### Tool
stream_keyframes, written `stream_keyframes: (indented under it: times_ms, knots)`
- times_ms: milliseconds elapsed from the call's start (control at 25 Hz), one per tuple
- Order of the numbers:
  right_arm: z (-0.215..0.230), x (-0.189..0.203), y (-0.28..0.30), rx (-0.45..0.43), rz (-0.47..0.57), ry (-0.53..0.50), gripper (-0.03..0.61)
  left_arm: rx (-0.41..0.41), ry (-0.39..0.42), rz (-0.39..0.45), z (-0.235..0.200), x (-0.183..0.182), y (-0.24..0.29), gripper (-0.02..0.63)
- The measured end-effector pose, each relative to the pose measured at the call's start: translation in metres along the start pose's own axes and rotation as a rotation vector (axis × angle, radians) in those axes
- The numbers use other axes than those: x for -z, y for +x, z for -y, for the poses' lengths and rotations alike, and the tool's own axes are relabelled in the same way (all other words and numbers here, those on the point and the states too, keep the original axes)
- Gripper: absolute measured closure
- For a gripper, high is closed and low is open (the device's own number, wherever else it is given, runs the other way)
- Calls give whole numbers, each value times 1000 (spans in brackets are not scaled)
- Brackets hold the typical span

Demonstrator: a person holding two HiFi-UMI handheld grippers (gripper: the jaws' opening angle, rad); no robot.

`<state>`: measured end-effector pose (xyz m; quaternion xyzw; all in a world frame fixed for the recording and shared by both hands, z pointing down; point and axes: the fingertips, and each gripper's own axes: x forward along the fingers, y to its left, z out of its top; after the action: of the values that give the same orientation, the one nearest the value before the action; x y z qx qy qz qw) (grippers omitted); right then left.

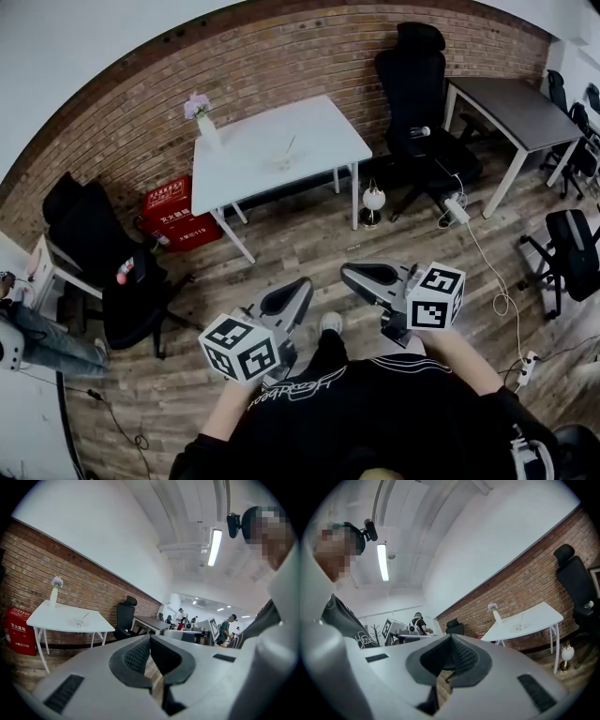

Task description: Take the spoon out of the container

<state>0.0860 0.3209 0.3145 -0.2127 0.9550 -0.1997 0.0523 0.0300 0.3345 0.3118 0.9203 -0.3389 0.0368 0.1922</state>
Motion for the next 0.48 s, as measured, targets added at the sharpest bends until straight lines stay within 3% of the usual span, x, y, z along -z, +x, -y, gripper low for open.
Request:
stream_keyframes:
  times_ms: [480]
  knots:
    - [105, -20, 66, 40, -12, 30, 581, 14, -51, 14, -110, -29, 62, 609]
